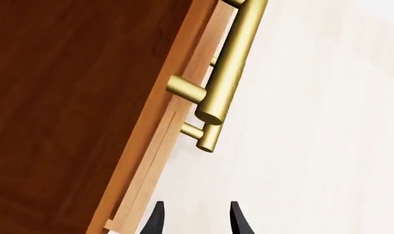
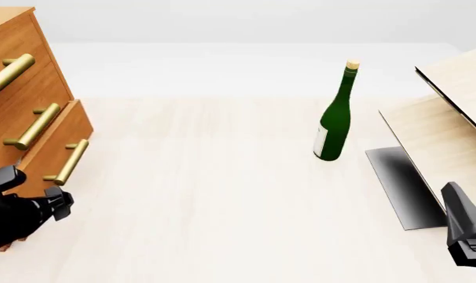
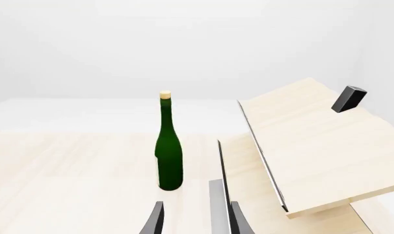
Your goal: Put the bowl in the bottom drawer of the cabinet and close it.
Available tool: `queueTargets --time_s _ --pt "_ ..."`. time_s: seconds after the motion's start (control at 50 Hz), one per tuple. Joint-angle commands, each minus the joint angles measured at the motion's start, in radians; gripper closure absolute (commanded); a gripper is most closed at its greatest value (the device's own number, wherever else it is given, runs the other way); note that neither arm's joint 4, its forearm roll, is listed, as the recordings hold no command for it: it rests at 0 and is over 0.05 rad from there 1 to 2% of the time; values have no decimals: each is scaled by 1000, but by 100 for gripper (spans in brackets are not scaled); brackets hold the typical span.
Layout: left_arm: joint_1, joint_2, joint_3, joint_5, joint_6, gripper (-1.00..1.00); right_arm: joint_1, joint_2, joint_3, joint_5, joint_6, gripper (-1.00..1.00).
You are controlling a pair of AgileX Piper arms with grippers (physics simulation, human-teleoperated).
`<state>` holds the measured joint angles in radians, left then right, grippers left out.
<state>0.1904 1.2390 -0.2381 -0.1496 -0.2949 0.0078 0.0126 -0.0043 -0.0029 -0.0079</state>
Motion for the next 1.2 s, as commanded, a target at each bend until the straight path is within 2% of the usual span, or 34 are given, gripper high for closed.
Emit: queueTargets --time_s 0.02,0.48,0.7,0.82,1.2 --pt "24 34 -12 -17 -3 -100 0 0 0 0 0 -100" --pt "106 19 -6 -33 47 -100 0 0 0 0 0 -100" --pt "163 -1 4 -54 117 -100 0 0 0 0 0 -100" --pt "168 -13 5 -64 131 -100 0 0 0 0 0 -100" --pt "201 -139 43 -108 271 -100 0 0 0 0 0 -100"
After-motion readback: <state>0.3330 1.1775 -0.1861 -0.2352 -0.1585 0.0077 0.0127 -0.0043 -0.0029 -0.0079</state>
